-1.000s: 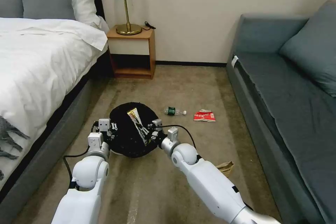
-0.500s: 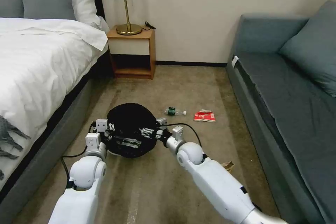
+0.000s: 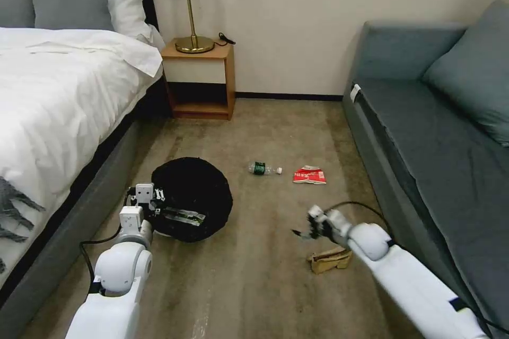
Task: Pick up the trash bin, then pick up the garbage on the floor and place it into the trash bin.
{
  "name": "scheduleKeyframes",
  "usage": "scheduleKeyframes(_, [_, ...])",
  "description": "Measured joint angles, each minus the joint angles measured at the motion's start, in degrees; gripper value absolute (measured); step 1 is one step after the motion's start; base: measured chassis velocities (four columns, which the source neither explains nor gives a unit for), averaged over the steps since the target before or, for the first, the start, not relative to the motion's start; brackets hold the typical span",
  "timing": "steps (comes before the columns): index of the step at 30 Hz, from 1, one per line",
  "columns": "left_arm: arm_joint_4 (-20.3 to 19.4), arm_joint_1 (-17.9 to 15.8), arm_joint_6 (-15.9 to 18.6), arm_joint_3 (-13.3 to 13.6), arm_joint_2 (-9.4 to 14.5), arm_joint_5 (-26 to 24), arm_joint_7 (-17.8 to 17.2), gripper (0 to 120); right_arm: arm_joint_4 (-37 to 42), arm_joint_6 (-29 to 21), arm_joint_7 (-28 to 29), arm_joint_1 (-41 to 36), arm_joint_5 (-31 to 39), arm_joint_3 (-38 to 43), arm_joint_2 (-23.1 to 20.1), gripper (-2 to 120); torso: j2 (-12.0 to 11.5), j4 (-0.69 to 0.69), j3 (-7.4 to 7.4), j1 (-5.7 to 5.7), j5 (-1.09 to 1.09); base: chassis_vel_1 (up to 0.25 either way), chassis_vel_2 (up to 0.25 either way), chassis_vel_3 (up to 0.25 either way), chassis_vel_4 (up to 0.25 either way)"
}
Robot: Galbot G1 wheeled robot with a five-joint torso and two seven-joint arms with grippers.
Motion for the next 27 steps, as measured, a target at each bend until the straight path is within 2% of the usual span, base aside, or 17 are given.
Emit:
scheduleKeyframes(10, [0.01,-0.09,-0.06,0.20,0.29,0.21,0.03,4,-1.44,4.38,-8.01,-4.40,-7.78,4.34,-2.26,100,0.00,0.01,0.00,0.00,0.02,0.000,0.000,0.000,0.000])
scheduleKeyframes(20, [-0.01,0.41,-0.13,0.40,-0.04,0.35,0.09,4,-3.28,6.90,-9.61,-5.93,-13.53,4.90,-1.62,100,0.00,0.02,0.00,0.00,-0.01,0.000,0.000,0.000,0.000])
scheduleKeyframes(27, [-0.02,0.84,-0.31,0.56,-0.05,0.36,0.14,4,-12.10,10.57,-9.03,-3.57,-15.92,5.15,1.64,98,0.00,0.02,0.01,0.00,-0.01,0.000,0.000,0.000,0.000])
